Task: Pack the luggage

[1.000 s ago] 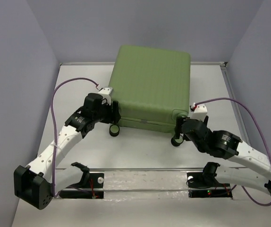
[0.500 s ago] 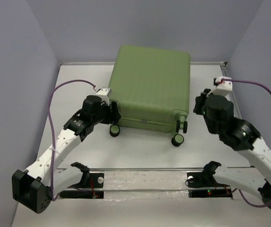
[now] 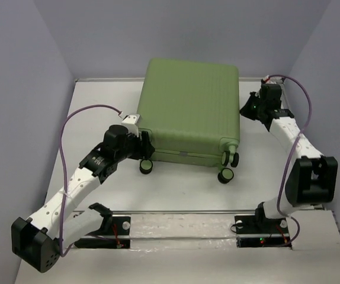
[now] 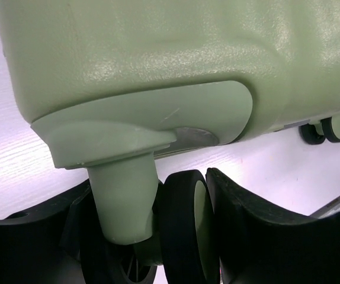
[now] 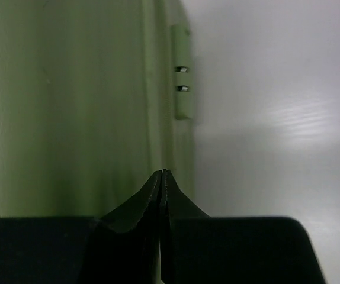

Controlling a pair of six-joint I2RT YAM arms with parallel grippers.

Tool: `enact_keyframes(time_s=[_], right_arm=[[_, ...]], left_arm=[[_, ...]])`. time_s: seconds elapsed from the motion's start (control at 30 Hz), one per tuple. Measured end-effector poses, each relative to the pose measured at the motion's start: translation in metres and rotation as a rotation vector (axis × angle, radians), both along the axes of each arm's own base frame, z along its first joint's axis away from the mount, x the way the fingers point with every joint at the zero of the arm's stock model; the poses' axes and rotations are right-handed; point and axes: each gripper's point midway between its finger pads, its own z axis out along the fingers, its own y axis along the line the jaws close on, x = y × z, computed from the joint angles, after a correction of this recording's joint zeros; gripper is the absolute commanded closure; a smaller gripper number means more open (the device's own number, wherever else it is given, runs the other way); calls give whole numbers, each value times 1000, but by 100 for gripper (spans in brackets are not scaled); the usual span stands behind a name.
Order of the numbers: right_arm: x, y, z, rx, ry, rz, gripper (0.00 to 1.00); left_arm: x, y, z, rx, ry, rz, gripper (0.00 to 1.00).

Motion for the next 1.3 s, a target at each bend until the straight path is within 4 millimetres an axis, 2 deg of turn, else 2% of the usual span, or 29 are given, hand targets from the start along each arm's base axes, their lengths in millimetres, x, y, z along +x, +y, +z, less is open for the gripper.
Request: enact_keyframes(time_s=[0.1,0.13,0.2,0.23,0.3,0.37,0.43,0.47,0.53,0.6,0.67,0.73,0.87,0.9,0.97,1.0,1.03,1.1,1.13,1.17,1.2,1.23,1.27,1.3], right_arm=[[33,34,-15,126,19,144,93],[42,35,-17,150,18,157,93],[63,41,-17,192,7,200,93],[82,45,-11,207,-21,227,93],[101,55,-12,235,-30,273,92],[130,73,-7,262,-42,337,89],[157,88,-6,266,-65,374,78],[171,96,-2,265,-79,389,56],[197,109,-2,271,-107,414,26],[216,114,-5,289,-114,398,9],[222,120,-2,326,-118,402,2],[224,122,6,340,-126,395,0],[219,126,46,353,-181,397,0],[211,130,67,366,-204,424,0],[191,144,94,379,-215,474,0],[169,164,124,373,-255,533,0],[148,177,144,362,-279,575,1],[81,210,199,350,-364,694,10],[54,217,218,345,-418,734,29],[6,223,237,343,-472,799,44],[-20,219,252,338,-517,818,59],[-58,210,273,332,-589,842,82],[-81,199,287,316,-684,847,89],[-101,185,289,298,-765,829,93]], left_arm=[[-7,-7,0,1,4,-22,94],[-11,-11,0,-2,9,-36,94],[-21,-19,-3,7,20,-60,94],[-29,-25,-5,6,36,-77,94],[-43,-38,-6,-10,63,-90,94],[-51,-46,-7,-22,82,-77,94],[-59,-55,-6,-35,87,-69,94],[-60,-57,-6,-46,89,-46,94],[-63,-62,-4,-66,93,-36,94],[-63,-65,-2,-86,97,-8,94],[-62,-67,-1,-99,93,8,94],[-60,-67,0,-106,91,29,94],[-57,-68,2,-118,86,43,94],[-57,-70,3,-122,84,42,94],[-55,-75,7,-138,77,36,94],[-53,-79,10,-147,72,31,94],[-52,-82,12,-153,69,29,94],[-49,-87,14,-158,67,25,94],[-48,-90,14,-157,68,23,94],[-47,-91,13,-158,67,23,94],[-46,-92,14,-160,65,20,94],[-46,-93,14,-163,65,18,94],[-46,-93,14,-164,64,17,94],[-46,-94,15,-167,64,16,94]])
